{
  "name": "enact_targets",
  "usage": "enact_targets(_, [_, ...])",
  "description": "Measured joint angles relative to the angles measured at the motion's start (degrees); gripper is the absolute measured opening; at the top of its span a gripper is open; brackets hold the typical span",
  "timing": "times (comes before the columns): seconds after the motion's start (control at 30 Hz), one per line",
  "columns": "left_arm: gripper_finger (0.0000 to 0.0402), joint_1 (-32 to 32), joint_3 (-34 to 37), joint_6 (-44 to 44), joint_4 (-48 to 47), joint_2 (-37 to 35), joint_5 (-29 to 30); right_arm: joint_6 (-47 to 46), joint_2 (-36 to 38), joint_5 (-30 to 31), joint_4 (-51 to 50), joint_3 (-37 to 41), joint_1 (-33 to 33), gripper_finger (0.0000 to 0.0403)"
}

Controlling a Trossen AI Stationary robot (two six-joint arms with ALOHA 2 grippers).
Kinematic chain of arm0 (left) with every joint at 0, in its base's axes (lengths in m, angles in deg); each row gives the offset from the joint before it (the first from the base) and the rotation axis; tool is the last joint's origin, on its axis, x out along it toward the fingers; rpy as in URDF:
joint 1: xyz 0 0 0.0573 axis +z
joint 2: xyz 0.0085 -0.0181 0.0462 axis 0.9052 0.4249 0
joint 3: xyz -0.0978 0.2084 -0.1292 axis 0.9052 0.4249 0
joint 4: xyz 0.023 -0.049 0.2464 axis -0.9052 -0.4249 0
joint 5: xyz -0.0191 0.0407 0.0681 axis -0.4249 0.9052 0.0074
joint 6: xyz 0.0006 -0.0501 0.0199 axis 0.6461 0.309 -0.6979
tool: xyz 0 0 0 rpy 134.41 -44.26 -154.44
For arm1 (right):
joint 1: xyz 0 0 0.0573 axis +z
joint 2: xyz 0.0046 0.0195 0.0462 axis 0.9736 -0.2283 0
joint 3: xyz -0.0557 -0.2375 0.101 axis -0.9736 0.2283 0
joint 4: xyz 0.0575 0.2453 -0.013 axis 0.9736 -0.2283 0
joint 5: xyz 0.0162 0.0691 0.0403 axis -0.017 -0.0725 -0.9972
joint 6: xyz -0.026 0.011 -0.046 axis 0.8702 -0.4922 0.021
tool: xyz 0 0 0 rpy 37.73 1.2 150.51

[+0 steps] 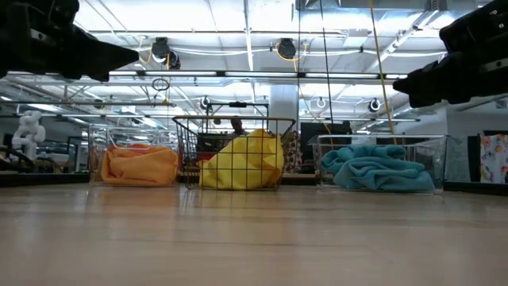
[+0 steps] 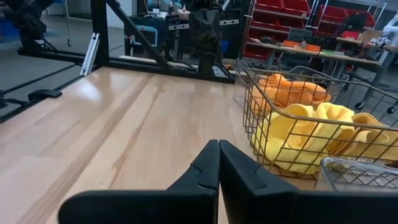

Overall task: Sort microfiber towel by color & place in baskets
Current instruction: Return to Home Position

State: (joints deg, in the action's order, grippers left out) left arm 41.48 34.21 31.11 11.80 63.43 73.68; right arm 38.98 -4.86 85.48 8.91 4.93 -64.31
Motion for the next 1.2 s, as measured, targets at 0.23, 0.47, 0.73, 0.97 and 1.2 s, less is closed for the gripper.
enact_targets(0.23, [0.0002,0.0,0.0,4.1,-9.9,-6.4,1.2,1.7,7.7,0.0,-6.6,0.0,0.0,0.0000])
enact_targets(0.47, [0.0002,0.0,0.0,7.4,-15.2,-9.4,2.0,4.1,15.8,0.0,-12.5,0.0,-0.1,0.0000])
enact_targets(0.73, [0.0002,0.0,0.1,7.6,-16.5,-9.5,2.3,6.3,23.2,-5.8,-14.2,-0.1,-2.8,0.0000])
enact_targets(0.97, [0.0002,0.0,0.1,11.5,-17.9,-9.5,2.3,6.3,27.3,-7.5,-19.6,-0.1,-5.4,0.0000])
enact_targets(1.2, [0.0002,0.0,0.1,12.1,-18.9,-9.5,2.3,5.3,27.2,-12.9,-19.6,0.0,-7.8,0.0000])
